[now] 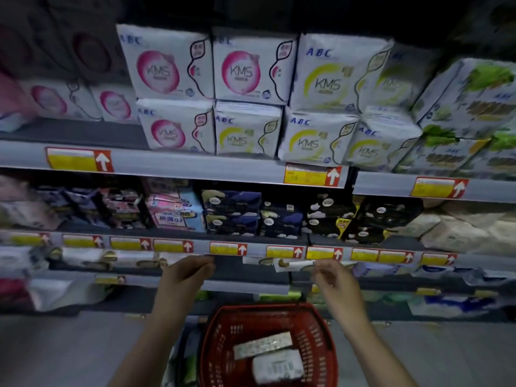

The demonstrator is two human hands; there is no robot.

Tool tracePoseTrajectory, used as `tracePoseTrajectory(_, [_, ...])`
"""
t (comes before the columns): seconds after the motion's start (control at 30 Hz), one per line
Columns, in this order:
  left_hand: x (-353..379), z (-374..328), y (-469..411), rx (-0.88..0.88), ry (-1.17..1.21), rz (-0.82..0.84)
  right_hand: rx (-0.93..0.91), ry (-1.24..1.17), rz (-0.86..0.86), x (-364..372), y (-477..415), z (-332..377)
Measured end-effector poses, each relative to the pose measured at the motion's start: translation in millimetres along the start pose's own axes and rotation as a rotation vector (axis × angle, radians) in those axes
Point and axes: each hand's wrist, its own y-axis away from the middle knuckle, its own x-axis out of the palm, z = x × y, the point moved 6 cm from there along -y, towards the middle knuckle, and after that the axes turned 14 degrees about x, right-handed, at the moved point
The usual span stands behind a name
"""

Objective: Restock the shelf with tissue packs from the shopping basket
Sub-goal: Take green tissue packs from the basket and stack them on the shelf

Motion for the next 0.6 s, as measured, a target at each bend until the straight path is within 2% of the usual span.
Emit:
tracePoseTrajectory(0.37, [16,121,-15,-0.144,-0.051,0.009,0.186,0.18,0.114,64,-34,-122])
tracePoseTrajectory(0.6, [25,200,-5,-0.228,-0.142,0.045,0.255,0.233,0.068,83,-54,-184])
